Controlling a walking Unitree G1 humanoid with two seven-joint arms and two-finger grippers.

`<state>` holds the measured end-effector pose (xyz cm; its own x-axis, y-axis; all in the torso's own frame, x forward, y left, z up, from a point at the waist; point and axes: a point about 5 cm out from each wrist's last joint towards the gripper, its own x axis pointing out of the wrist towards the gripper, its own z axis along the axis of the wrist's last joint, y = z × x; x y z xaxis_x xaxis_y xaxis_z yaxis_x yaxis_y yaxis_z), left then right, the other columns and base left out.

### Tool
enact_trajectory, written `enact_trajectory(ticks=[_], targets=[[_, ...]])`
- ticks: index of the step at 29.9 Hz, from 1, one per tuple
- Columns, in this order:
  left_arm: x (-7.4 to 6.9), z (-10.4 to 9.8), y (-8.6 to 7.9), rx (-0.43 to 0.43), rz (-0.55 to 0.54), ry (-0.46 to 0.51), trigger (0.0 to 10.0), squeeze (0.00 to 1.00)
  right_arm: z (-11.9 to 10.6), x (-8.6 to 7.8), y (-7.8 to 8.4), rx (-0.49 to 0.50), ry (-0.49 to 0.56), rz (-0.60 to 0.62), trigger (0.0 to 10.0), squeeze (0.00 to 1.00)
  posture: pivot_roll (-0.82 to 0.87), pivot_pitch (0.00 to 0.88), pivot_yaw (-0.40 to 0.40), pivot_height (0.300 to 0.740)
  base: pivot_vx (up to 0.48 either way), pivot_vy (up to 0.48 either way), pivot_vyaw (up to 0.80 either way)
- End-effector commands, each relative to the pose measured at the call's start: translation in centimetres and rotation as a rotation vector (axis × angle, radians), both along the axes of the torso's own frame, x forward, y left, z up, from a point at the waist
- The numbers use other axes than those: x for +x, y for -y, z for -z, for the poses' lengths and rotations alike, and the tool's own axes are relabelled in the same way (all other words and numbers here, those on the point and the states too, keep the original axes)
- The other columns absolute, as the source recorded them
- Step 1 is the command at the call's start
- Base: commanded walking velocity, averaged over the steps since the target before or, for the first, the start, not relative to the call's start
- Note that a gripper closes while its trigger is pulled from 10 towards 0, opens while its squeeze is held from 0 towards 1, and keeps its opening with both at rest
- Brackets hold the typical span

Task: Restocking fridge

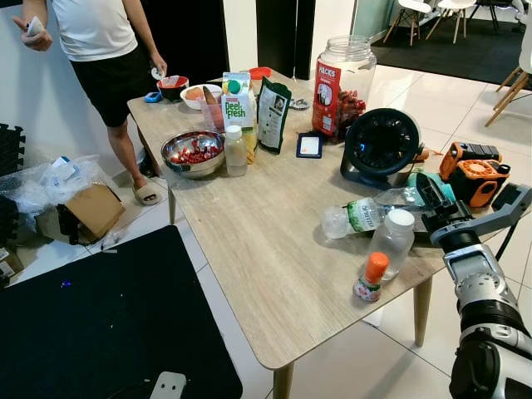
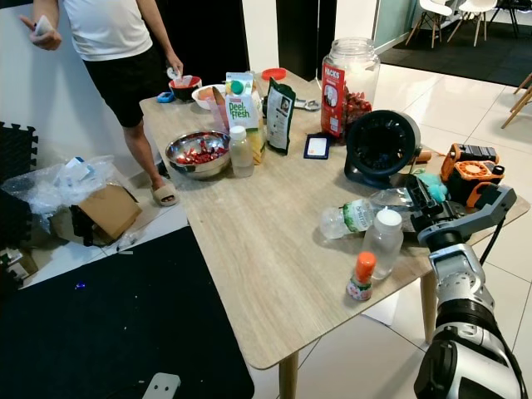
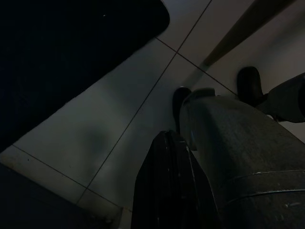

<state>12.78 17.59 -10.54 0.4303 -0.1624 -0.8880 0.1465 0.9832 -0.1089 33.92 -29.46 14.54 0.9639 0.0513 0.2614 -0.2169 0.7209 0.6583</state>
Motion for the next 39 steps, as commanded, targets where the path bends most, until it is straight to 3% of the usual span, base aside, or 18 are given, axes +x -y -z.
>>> enact_trajectory(ticks=[1,6,7,8,9,39], targets=[[-0.2,0.0,-0.6,0.017,-0.002,-0.005,10.0,0.0,0.4,0.1,-0.3,0.005,-0.024,-0.006,0.0,0.0,-0.04,0.0,0.044,0.74,0.0,0.0,0.0],[-0.2,0.0,-0.6,0.017,-0.001,-0.005,10.0,0.0,0.3,0.2,-0.5,0.031,-0.007,-0.024,0.0,0.0,-0.04,0.0,0.042,0.74,0.0,0.0,0.0],[-0.2,0.0,-0.6,0.017,-0.001,-0.005,10.0,0.0,0.1,0.2,-0.5,0.054,0.009,-0.037,5.2,0.0,-0.04,0.0,0.042,0.74,0.0,0.0,0.0],[-0.2,0.0,-0.6,0.017,-0.001,-0.005,10.0,0.0,0.0,0.2,-0.6,0.073,0.026,-0.051,9.1,0.0,-0.04,0.0,0.042,0.74,0.0,0.0,0.0],[-0.2,0.0,-0.6,0.017,-0.001,-0.005,10.0,0.0,-0.2,0.2,-0.7,0.098,0.045,-0.065,10.0,0.0,-0.04,0.0,0.042,0.74,0.0,0.0,0.0],[0.0,0.0,-0.3,0.004,-0.009,-0.003,10.0,0.0,-1.0,0.8,-0.3,0.248,0.075,-0.003,10.0,0.0,-0.04,0.0,0.038,0.74,0.0,0.0,0.0]])
